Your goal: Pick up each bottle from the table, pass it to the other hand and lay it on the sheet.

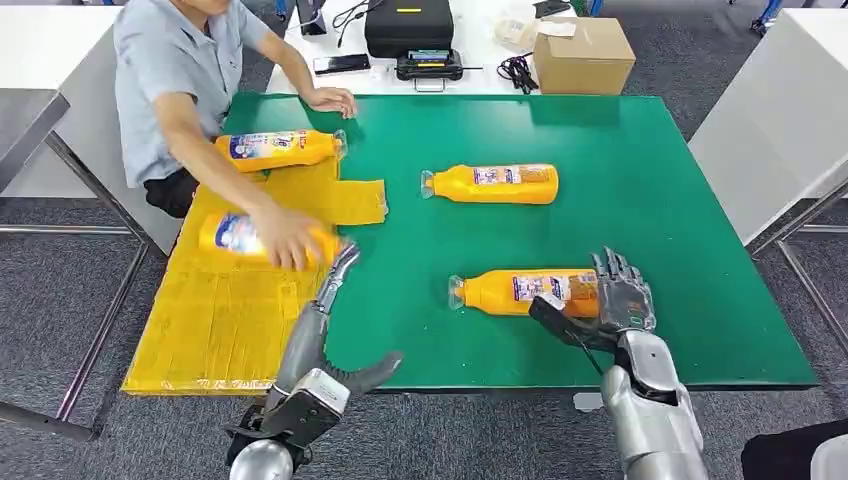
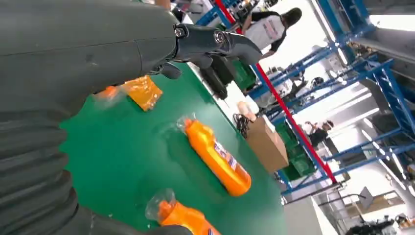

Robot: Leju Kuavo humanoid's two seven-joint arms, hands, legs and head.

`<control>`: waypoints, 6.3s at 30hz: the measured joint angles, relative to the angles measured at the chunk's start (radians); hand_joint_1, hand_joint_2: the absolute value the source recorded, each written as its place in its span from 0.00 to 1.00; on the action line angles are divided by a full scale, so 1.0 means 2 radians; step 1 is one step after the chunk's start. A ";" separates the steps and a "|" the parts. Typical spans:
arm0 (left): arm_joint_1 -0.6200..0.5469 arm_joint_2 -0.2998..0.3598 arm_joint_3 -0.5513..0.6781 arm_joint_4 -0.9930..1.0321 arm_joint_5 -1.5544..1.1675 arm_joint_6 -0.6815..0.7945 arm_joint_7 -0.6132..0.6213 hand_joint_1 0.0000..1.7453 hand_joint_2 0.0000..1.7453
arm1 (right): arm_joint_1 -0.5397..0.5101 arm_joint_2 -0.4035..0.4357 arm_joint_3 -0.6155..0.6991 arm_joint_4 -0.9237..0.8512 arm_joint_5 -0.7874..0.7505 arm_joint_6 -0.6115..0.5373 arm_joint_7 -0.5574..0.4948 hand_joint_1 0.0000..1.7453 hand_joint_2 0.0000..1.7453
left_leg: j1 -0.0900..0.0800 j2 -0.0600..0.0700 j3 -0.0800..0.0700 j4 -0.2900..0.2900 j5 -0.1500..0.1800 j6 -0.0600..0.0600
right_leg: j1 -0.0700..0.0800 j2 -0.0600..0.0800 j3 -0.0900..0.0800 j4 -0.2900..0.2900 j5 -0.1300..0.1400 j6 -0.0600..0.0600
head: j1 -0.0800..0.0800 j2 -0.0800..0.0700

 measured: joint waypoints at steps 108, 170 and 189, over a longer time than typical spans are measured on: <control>-0.045 0.000 -0.014 0.113 0.284 -0.026 0.046 0.00 1.00 | 0.072 0.088 0.105 -0.160 -0.502 0.230 -0.142 1.00 1.00 | 0.001 0.002 0.004 0.000 -0.002 0.001 | 0.001 0.002 0.006 -0.003 0.000 0.000 | 0.000 0.000; -0.121 -0.009 -0.028 0.222 0.341 0.035 -0.042 1.00 1.00 | 0.014 0.118 0.227 -0.019 -0.502 0.169 -0.143 0.00 1.00 | 0.002 0.002 0.004 0.000 -0.002 0.001 | 0.002 0.002 0.005 -0.003 0.000 0.000 | 0.000 0.000; -0.081 -0.003 0.012 0.108 0.031 0.056 0.005 1.00 1.00 | 0.068 0.111 0.131 -0.082 -0.475 0.145 -0.135 0.00 1.00 | 0.001 0.001 0.003 0.000 -0.002 0.001 | 0.002 0.002 0.005 -0.003 0.000 0.000 | 0.000 0.000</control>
